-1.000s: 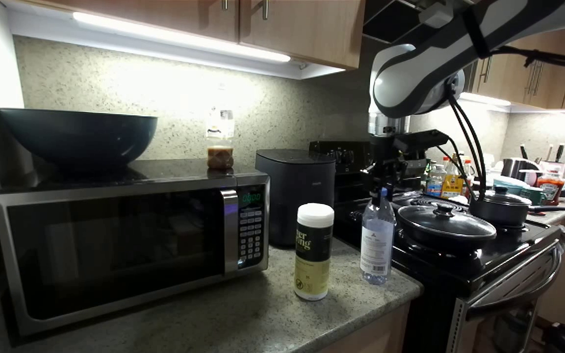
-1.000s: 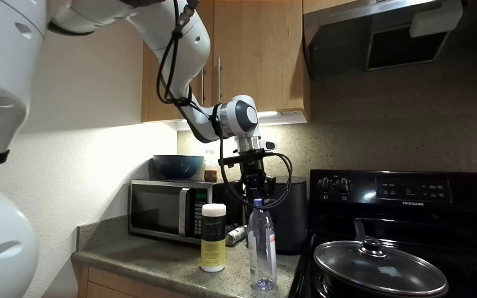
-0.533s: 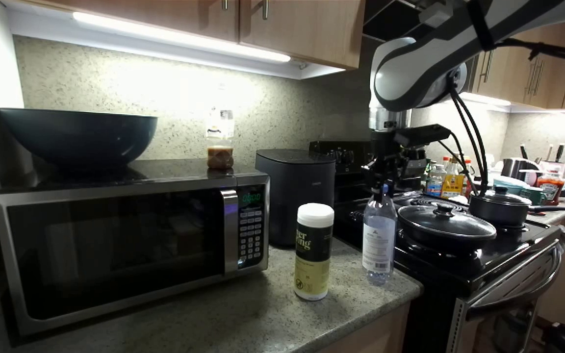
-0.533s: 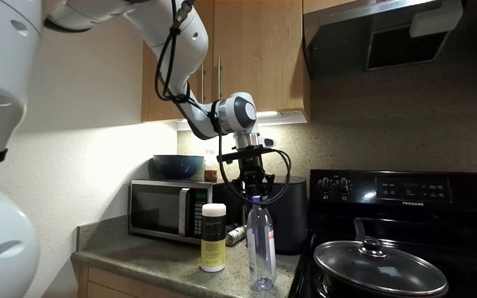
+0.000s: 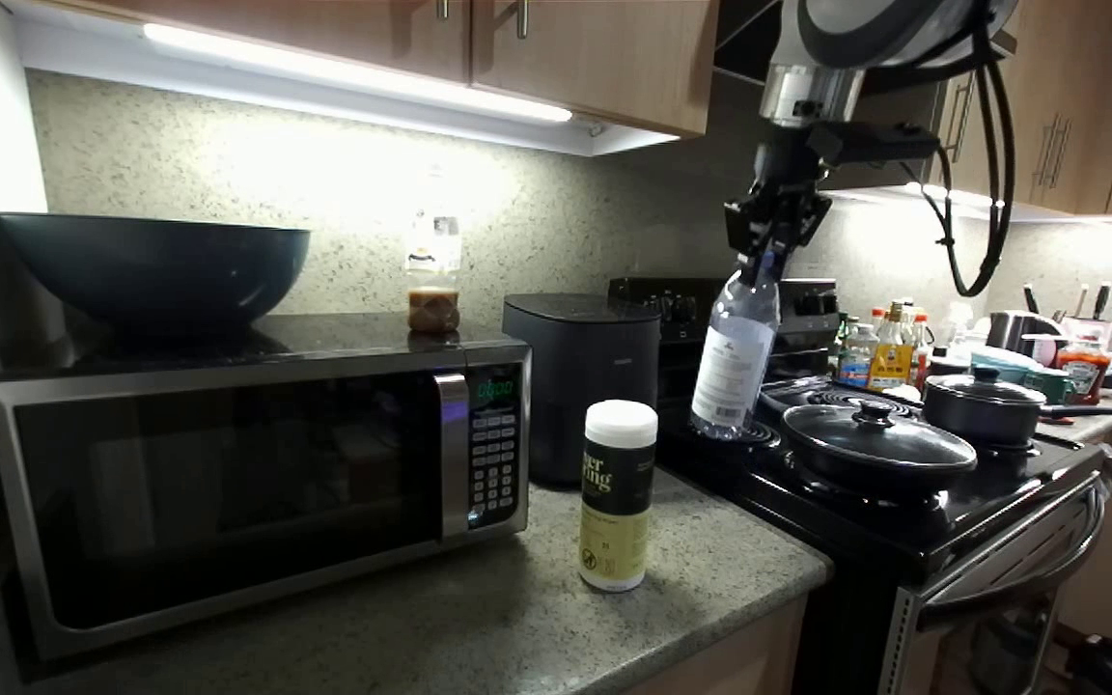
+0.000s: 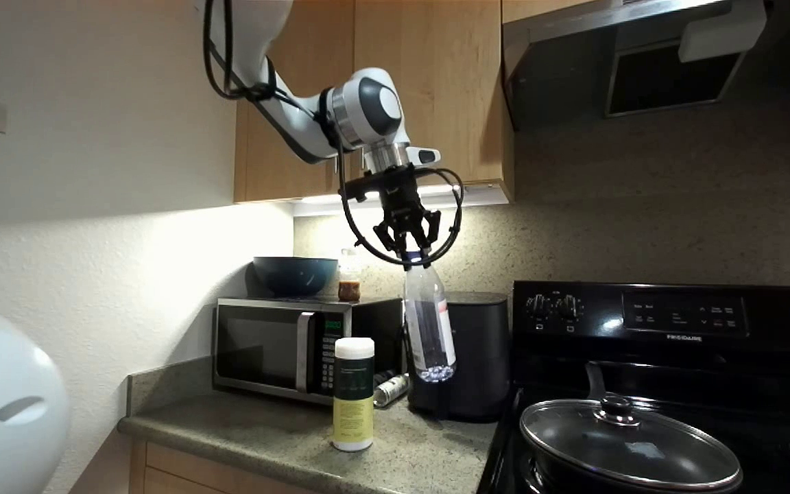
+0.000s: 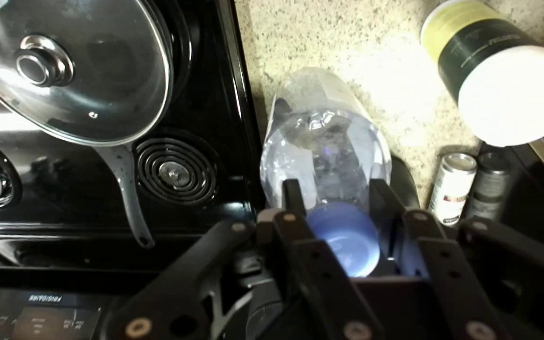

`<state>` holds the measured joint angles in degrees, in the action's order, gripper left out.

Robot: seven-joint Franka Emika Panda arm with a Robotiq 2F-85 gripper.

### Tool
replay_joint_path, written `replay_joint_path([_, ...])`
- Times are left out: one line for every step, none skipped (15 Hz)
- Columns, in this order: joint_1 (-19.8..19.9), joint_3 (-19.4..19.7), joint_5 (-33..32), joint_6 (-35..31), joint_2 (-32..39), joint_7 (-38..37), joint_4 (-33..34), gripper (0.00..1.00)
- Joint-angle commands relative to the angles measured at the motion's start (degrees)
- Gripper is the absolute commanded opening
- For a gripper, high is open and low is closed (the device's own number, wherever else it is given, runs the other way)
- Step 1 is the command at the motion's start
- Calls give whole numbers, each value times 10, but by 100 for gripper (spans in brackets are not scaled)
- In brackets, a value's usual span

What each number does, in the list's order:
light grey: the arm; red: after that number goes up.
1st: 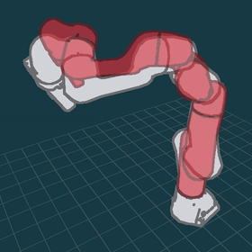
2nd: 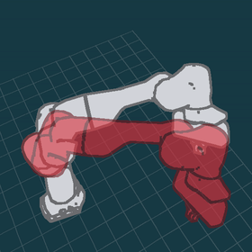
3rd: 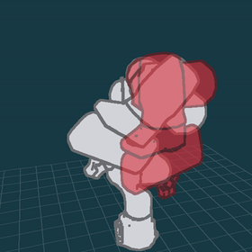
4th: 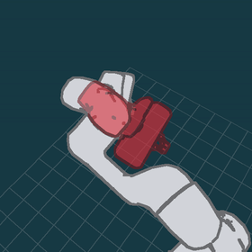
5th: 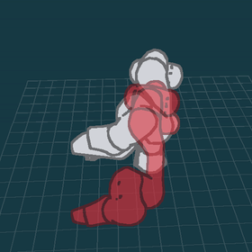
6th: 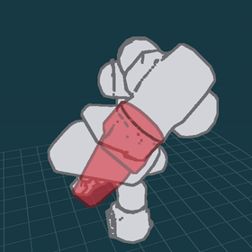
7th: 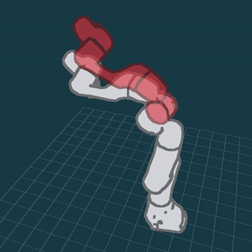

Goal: Place the clear bottle on top of the container on the left side of the countertop

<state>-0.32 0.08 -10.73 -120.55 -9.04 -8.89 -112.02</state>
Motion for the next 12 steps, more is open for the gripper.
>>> replay_joint_path([6, -13, -5, 17, -55, -36, -12, 13])
replay_joint_path([6, -9, 2, 5, -30, -12, 1, 38])
replay_joint_path([7, -11, 2, 12, -41, -16, 1, 38])
replay_joint_path([7, -12, 2, 16, -47, -18, 1, 38])
replay_joint_path([7, -13, 2, 17, -49, -19, 1, 38])
replay_joint_path([7, -13, 2, 17, -49, -20, 1, 38])
replay_joint_path([7, -13, 2, 17, -48, -20, 0, 38])
replay_joint_path([7, -13, 2, 17, -47, -20, 0, 13])
replay_joint_path([5, -10, 13, 16, -49, -12, 4, 13])
replay_joint_path([3, -8, 21, 14, -52, -4, 9, 13])
replay_joint_path([1, -8, 26, 17, -56, 5, 18, 13])
replay_joint_path([0, -8, 31, 19, -59, 13, 26, 13])
